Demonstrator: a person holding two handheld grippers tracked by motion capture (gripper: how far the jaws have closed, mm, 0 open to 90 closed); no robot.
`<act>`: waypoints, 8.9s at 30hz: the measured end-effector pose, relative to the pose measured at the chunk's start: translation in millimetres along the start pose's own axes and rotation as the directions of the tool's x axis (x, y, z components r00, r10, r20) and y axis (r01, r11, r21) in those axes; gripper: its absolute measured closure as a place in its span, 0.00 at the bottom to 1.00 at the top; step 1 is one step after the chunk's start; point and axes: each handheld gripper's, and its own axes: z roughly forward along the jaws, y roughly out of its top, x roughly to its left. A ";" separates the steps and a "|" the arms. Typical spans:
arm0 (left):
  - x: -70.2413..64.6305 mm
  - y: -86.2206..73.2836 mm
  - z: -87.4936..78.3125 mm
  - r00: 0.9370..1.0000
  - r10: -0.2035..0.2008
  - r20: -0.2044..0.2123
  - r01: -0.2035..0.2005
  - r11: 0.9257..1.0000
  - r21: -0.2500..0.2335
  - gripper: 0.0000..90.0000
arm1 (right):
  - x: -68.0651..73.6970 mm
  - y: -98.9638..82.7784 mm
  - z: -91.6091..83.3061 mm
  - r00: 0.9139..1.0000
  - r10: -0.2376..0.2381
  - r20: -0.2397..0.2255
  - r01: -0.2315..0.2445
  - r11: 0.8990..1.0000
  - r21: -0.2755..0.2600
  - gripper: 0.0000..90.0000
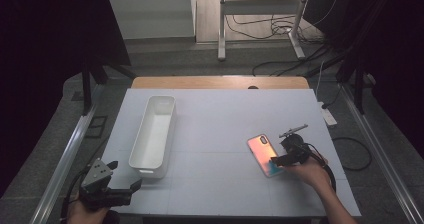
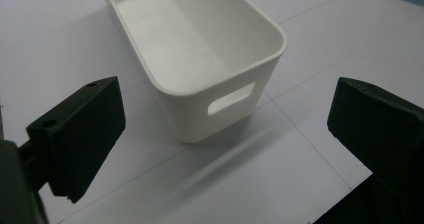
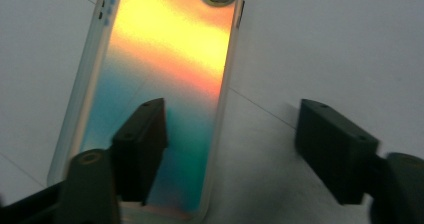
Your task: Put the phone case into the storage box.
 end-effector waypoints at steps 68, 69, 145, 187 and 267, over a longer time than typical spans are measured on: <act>-2.2 5.1 0.7 1.000 -0.004 0.005 0.004 1.000 0.000 0.04 | 4.1 5.3 -47.0 0.995 0.013 -0.095 -0.031 0.981 -0.191 0.98; -2.6 6.0 0.9 1.000 0.001 0.008 -0.001 1.000 -0.004 0.04 | 4.3 5.5 -47.3 0.996 0.009 -0.093 -0.027 0.981 -0.192 0.98; -44.8 120.8 119.4 0.921 0.028 0.389 -0.021 1.000 -0.021 0.00 | 38.0 21.6 -68.1 0.994 -0.081 -0.069 0.053 0.938 -0.343 0.98; -62.2 129.8 148.6 0.856 -0.082 0.510 0.071 0.997 0.042 0.02 | 105.3 34.8 -61.4 0.968 -0.230 -0.097 0.172 0.896 -0.408 0.98; -50.8 127.1 153.6 0.736 -0.206 0.644 0.128 0.978 0.167 0.95 | 114.3 33.5 -57.3 0.936 -0.275 -0.218 0.167 0.894 -0.415 0.18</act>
